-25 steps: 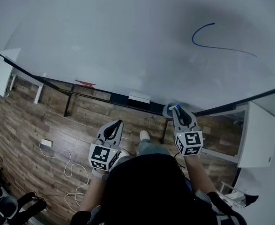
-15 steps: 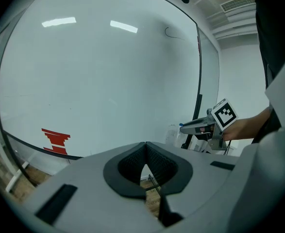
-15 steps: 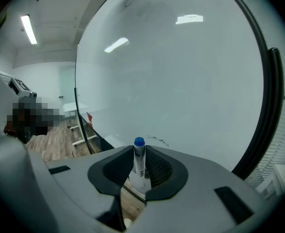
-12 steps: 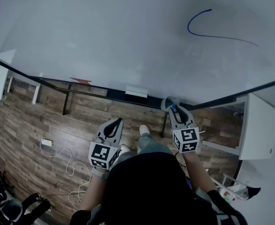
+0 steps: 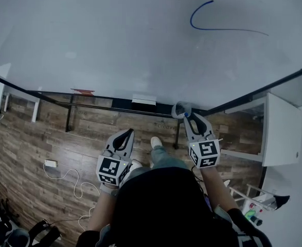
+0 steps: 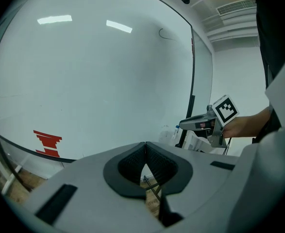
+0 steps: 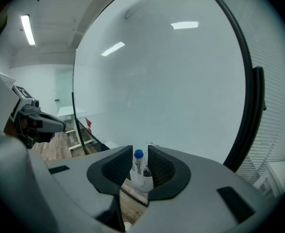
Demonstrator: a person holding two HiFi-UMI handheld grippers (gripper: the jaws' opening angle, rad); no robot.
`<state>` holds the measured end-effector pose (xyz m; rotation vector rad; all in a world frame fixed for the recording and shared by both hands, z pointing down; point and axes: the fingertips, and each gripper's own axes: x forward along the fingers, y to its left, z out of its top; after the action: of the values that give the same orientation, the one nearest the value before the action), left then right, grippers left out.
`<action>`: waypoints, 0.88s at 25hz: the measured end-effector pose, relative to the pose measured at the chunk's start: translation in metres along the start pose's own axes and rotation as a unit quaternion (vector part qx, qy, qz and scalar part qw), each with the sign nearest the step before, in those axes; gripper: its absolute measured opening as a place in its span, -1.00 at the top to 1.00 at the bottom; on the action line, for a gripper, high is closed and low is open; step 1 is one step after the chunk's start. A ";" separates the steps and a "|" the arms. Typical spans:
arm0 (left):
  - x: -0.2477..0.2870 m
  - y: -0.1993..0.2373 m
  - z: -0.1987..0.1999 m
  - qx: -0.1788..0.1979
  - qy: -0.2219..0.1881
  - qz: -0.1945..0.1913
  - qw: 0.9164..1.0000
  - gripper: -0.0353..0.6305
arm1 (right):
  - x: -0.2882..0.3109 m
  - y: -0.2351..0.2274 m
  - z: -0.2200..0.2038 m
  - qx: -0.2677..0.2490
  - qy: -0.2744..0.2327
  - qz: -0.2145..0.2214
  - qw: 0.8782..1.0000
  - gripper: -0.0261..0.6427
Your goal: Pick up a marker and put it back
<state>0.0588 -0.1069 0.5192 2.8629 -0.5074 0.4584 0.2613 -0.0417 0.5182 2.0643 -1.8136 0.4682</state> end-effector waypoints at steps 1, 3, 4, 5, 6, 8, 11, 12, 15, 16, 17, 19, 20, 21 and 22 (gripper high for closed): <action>0.001 -0.002 0.001 0.002 -0.002 -0.005 1.000 0.83 | -0.004 0.000 0.001 0.001 -0.003 -0.004 1.000 0.60; 0.003 -0.006 0.004 0.006 -0.005 -0.015 1.000 0.83 | -0.013 -0.001 0.003 0.005 -0.010 -0.014 1.000 0.60; 0.003 -0.008 0.005 0.008 -0.007 -0.020 1.000 0.83 | -0.018 -0.001 0.003 0.006 -0.013 -0.019 1.000 0.60; 0.004 -0.011 0.006 0.010 -0.008 -0.025 1.000 0.83 | -0.024 -0.002 0.003 0.008 -0.015 -0.024 1.000 0.61; 0.004 -0.014 0.007 0.013 -0.009 -0.030 0.999 0.83 | -0.029 -0.002 0.003 0.010 -0.018 -0.028 0.999 0.61; 0.005 -0.020 0.008 0.017 -0.011 -0.040 0.999 0.83 | -0.040 -0.001 0.003 0.013 -0.021 -0.035 0.999 0.65; 0.007 -0.028 0.010 0.024 -0.013 -0.055 0.998 0.83 | -0.056 0.001 0.002 0.018 -0.028 -0.045 0.998 0.69; 0.007 -0.030 0.011 0.026 -0.014 -0.059 0.998 0.83 | -0.061 0.001 0.002 0.020 -0.030 -0.049 0.998 0.70; 0.007 -0.039 0.013 0.033 -0.015 -0.071 0.997 0.83 | -0.076 0.001 -0.001 0.029 -0.037 -0.059 0.997 0.73; 0.007 -0.042 0.014 0.035 -0.015 -0.075 0.996 0.83 | -0.080 0.001 -0.002 0.031 -0.038 -0.061 0.997 0.74; 0.007 -0.045 0.014 0.037 -0.015 -0.078 0.996 0.83 | -0.085 0.001 -0.004 0.032 -0.039 -0.064 0.997 0.75; 0.006 -0.051 0.016 0.040 -0.016 -0.084 0.996 0.83 | -0.093 0.002 -0.007 0.035 -0.039 -0.067 0.996 0.76; 0.005 -0.054 0.016 0.042 -0.016 -0.087 0.995 0.83 | -0.097 0.004 -0.009 0.036 -0.040 -0.068 0.996 0.77; 0.004 -0.057 0.016 0.043 -0.017 -0.090 0.995 0.83 | -0.100 0.005 -0.010 0.037 -0.040 -0.069 0.996 0.78; 0.004 -0.059 0.016 0.045 -0.017 -0.093 0.995 0.83 | -0.103 0.006 -0.012 0.038 -0.040 -0.069 0.996 0.78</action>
<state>0.0881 -0.0580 0.4973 2.9718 -0.2285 0.4111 0.2419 0.0531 0.4813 2.2719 -1.7065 0.4301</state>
